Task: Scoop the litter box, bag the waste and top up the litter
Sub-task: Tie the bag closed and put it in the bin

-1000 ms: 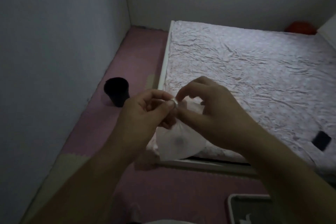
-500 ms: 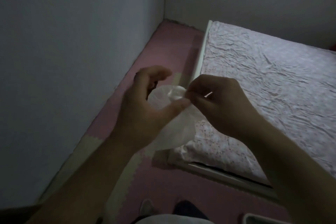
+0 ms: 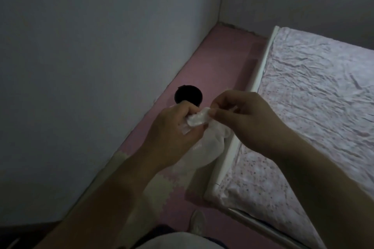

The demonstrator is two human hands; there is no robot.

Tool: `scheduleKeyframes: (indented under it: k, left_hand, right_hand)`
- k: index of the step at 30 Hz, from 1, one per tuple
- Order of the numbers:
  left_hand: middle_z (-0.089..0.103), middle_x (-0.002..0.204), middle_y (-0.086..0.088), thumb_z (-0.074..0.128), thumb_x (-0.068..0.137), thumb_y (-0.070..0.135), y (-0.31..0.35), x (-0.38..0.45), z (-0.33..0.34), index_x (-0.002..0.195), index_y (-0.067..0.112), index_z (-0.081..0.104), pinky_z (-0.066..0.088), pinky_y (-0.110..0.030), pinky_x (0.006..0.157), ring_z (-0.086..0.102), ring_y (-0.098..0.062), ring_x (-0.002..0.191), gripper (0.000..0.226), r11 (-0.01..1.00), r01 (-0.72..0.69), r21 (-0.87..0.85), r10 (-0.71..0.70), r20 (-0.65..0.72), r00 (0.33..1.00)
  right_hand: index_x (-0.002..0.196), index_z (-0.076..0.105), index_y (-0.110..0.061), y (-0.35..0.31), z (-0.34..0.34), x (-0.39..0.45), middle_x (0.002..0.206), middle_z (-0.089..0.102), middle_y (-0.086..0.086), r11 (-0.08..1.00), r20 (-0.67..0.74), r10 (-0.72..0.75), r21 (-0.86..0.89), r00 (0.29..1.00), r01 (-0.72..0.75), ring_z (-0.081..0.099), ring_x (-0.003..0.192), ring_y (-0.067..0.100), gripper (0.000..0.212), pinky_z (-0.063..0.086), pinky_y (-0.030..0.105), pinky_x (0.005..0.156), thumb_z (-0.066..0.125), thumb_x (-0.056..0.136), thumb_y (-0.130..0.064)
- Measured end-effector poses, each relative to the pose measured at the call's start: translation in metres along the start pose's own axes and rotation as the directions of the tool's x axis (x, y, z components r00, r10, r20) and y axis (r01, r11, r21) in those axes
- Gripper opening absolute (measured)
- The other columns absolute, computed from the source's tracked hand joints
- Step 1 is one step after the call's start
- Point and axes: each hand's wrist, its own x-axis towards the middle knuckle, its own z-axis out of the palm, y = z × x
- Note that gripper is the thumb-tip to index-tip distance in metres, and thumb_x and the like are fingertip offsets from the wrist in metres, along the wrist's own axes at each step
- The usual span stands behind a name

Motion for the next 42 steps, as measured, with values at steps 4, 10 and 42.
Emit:
scheduleKeyframes:
  k: [4,10,42]
  left_hand:
    - [0.068,0.084,0.008,0.074,0.080,0.049,-0.011,0.031,-0.005,0.095,0.026,0.058,0.058,-0.046,0.060,0.068,-0.014,0.074,0.032,1.000,0.005,-0.015,-0.005,0.021,1.000]
    - [0.059,0.076,0.012,0.050,0.084,0.057,-0.049,0.092,-0.021,0.083,0.025,0.056,0.052,-0.035,0.062,0.058,-0.011,0.070,0.033,0.987,-0.008,0.163,0.021,-0.083,0.996]
    - [0.049,0.071,0.007,0.060,0.083,0.037,-0.226,0.403,-0.104,0.077,0.024,0.043,0.041,-0.040,0.073,0.052,-0.024,0.072,0.022,0.861,-0.347,0.372,0.335,0.099,0.937]
  right_hand:
    - [0.086,0.069,-0.020,0.003,0.005,0.037,0.081,0.067,-0.002,0.999,0.062,-0.011,-0.040,0.998,0.013,0.063,0.074,0.013,0.013,0.053,0.031,0.069,0.063,0.096,-0.025]
    - [0.091,0.065,-0.015,-0.006,0.026,0.106,0.085,0.058,-0.006,0.952,0.127,-0.070,-0.286,0.989,0.104,0.053,0.078,0.007,0.018,0.042,0.017,0.071,0.052,0.101,-0.023]
    - [0.058,0.051,-0.010,0.019,0.045,0.436,0.056,0.042,0.005,0.948,0.114,0.261,0.157,0.959,-0.277,0.036,0.051,0.016,0.039,0.032,0.028,0.051,0.059,0.095,-0.018]
